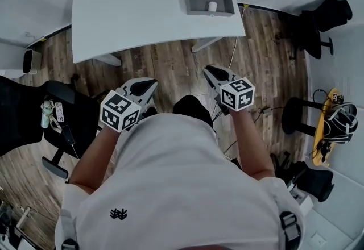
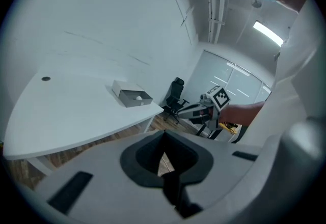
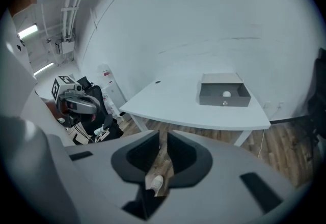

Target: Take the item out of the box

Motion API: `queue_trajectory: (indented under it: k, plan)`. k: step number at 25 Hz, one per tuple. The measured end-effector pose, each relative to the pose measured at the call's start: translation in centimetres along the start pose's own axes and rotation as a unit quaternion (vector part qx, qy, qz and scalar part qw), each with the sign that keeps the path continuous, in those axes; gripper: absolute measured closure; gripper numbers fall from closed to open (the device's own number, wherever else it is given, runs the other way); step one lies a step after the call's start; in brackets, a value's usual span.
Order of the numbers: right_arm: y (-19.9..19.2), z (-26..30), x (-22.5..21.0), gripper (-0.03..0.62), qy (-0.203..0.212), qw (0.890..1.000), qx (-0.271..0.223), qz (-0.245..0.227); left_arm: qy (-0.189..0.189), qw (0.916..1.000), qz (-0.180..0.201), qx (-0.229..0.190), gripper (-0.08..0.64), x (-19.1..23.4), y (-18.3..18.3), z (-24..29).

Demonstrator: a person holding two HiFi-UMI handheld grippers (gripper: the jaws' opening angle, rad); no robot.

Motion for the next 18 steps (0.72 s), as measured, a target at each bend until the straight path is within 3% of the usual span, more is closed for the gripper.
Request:
queue_trajectory:
  k: [10,18]
  plan:
    - [5.0,3.9,-8.2,0.514,-0.049,0.999,0.017,-0.002,-0.003,0.9999,-0.001,-0.014,0.554,3.4,3.0,0.6]
    - [8.6,8.6,-18.1,0.495,-0.056,0.998,0.041,0.012,0.054,0.9975,-0.014,-0.043,0.554,6.3,7.6,1.4]
Point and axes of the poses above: the fingertips, and each gripper's own axes: z forward along the fingers, x to its left, y out of its top, the point moved 4 cm from there along -z, backward along the fingers, and after that the axes turned 9 degrees about -z, right-handed, at the moved point
